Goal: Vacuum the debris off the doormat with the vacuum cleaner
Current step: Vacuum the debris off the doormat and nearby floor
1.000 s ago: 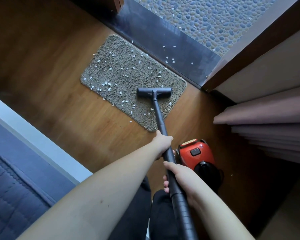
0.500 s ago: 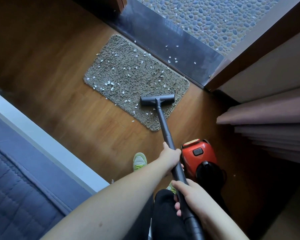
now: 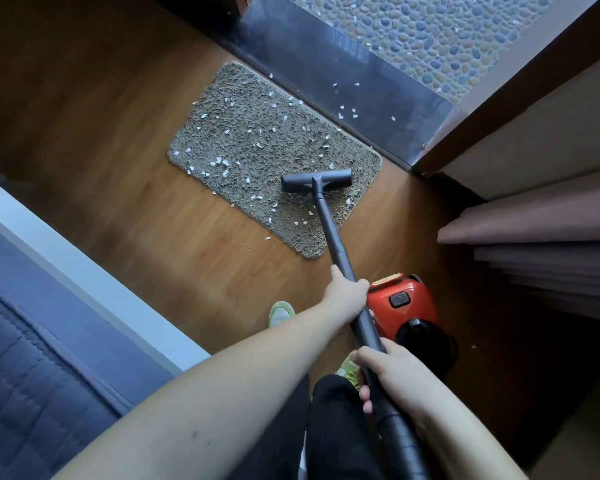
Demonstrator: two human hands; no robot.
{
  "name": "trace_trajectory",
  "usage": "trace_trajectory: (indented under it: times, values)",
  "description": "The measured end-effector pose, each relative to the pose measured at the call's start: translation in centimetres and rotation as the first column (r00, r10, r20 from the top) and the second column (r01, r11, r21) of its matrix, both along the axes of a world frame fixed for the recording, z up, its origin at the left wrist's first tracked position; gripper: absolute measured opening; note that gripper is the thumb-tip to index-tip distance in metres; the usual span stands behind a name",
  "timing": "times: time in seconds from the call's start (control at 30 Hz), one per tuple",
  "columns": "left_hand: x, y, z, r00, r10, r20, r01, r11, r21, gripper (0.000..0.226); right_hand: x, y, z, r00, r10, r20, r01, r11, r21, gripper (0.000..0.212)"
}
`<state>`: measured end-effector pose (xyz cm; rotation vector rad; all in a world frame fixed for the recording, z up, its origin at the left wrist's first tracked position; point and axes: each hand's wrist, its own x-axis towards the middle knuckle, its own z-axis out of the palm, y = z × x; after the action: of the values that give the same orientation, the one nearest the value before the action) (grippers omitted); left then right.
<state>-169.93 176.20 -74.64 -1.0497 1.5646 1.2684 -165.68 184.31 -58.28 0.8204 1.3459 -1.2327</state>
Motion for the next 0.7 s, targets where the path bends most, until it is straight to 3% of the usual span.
trace_trajectory:
  times: [0.07,0.2,0.27,0.6,0.7]
  values:
    - [-1.7,-0.5,-1.5,1.000,-0.018,-0.007,0.018,0.999,-0.040,0.081,-1.4,-0.9,-0.7,0.999,-0.052,0.000,0.052,0.999,-0.008,0.007]
    - [-6.3,-2.6,3.3,0.994,0.095,-0.044,-0.093,0.994,0.060,0.040,-4.7,-2.8,-2.0,0.979,-0.196,0.051,0.198,0.980,-0.032,0.007]
    - [-7.5,-3.2,3.6,0.996,0.083,-0.040,-0.080,0.995,0.059,0.035,-5.7,-3.5,-2.5,0.967,-0.245,0.070,0.248,0.968,-0.043,0.007]
    - [-5.5,-2.5,2.4,0.993,0.115,-0.004,-0.114,0.991,0.076,0.054,-3.6,-2.5,-2.5,0.971,-0.228,0.069,0.230,0.973,-0.024,0.007]
    - [-3.4,-1.7,2.3,0.992,0.121,0.019,-0.122,0.990,0.070,0.071,-2.0,-1.6,-1.8,0.980,-0.190,0.052,0.191,0.981,-0.022,0.007]
